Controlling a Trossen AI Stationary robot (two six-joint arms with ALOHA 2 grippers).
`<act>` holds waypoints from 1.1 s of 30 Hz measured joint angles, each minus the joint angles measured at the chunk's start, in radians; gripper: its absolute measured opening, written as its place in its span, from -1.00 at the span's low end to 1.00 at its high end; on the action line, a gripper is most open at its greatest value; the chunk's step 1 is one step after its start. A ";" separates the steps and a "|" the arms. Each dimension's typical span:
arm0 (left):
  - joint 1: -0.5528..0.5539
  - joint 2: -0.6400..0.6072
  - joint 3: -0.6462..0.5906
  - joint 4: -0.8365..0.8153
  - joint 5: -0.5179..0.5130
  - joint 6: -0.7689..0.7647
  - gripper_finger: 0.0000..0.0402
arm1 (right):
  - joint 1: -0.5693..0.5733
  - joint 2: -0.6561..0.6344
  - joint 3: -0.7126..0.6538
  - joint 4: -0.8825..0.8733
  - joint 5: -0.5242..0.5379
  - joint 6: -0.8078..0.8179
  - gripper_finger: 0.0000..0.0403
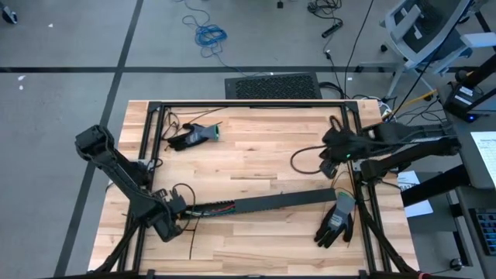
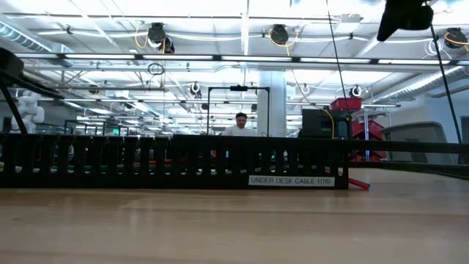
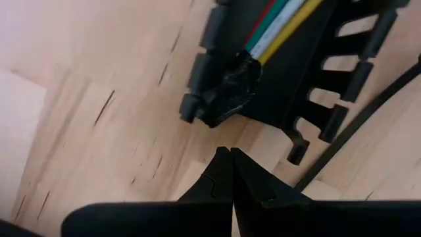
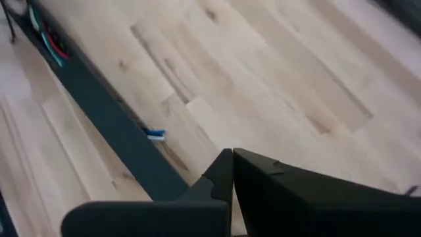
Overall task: Ziptie cables
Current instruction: Close the black cable duct
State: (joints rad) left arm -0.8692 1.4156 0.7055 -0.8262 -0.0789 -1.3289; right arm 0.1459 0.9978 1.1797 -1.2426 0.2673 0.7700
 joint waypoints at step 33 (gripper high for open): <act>0.075 0.058 -0.001 0.157 -0.044 0.124 -1.00 | -0.020 -0.192 0.172 -0.350 0.143 0.264 -1.00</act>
State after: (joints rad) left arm -0.7940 1.4738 0.7048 -0.6696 -0.1234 -1.2047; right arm 0.1256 0.8057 1.3520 -1.5923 0.4100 1.0339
